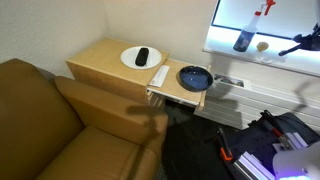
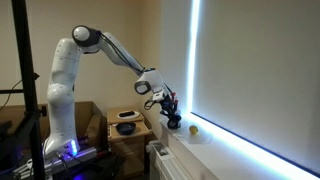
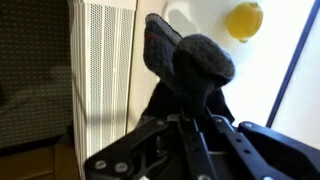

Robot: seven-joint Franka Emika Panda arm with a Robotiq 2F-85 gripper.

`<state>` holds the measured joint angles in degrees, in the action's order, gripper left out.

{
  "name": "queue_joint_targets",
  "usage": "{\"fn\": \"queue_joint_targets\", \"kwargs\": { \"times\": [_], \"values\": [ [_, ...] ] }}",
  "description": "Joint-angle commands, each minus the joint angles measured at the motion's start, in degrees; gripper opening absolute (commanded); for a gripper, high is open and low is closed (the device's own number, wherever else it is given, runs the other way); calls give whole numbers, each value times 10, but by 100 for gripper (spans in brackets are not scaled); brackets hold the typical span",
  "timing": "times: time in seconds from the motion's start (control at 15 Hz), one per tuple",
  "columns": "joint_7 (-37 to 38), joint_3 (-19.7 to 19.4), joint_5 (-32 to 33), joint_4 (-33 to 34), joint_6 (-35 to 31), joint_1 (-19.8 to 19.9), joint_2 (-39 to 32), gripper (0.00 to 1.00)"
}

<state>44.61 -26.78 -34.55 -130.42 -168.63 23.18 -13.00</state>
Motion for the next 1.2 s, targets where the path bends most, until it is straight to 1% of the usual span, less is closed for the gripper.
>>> {"fn": "queue_joint_targets", "kwargs": {
  "times": [0.0,0.07,0.13,0.2,0.27,0.4,0.47,0.53,0.6,0.67,0.93,1.0,1.13],
  "values": [
    [81,1,-41,140,53,38,-124,3],
    [123,0,-43,161,56,33,-148,3],
    [176,-10,-30,171,61,20,-159,3],
    [117,2,-16,122,42,36,-110,10],
    [150,3,-14,141,44,35,-132,10],
    [180,4,-12,160,44,29,-156,10],
    [184,-1,-5,163,32,23,-169,3],
    [231,-9,-10,192,26,19,-207,3],
    [280,-15,-17,216,44,19,-232,3],
    [314,-9,-23,248,60,32,-258,3],
    [499,-32,-2,350,116,30,-352,3],
    [540,-49,-10,381,139,20,-379,3],
    [635,-70,-5,430,186,10,-418,3]
  ]
}}
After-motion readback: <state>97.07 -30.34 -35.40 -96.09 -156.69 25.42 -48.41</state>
